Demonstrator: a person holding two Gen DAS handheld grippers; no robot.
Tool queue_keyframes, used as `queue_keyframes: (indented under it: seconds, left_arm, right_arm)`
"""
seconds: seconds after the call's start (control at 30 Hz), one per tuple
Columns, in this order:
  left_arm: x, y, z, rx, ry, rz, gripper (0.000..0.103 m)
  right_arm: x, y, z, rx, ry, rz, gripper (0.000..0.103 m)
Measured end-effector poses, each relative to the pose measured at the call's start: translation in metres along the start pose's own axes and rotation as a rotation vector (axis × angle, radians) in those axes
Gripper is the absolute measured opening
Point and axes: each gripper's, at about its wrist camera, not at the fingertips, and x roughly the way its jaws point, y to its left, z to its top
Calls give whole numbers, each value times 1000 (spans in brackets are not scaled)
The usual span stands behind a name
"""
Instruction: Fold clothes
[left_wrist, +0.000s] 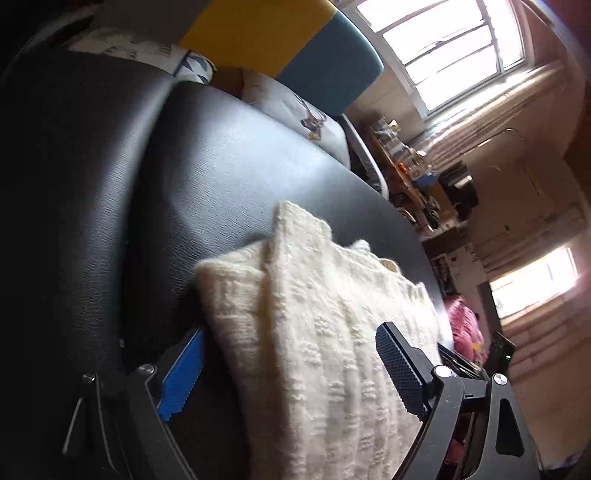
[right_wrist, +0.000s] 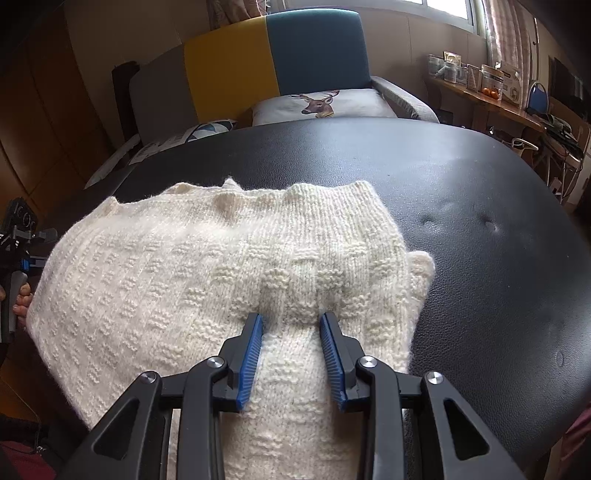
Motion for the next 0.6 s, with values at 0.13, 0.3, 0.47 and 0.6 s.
queue_keyframes:
  seconds: [0.13, 0.3, 0.47, 0.6]
  left_arm:
    - [7, -8, -3, -9, 43, -45, 88]
    - [6, -5, -3, -69, 43, -62, 67]
    - [11, -1, -8, -57, 42, 22, 23]
    - [3, -9, -9, -33, 7, 54, 20]
  right_arm:
    - [1, -2, 1, -8, -3, 4, 33]
    - [1, -2, 6, -31, 29, 17, 33]
    - [0, -2, 13, -65, 79, 36, 33]
    - [-7, -3, 21, -125, 114, 71, 33]
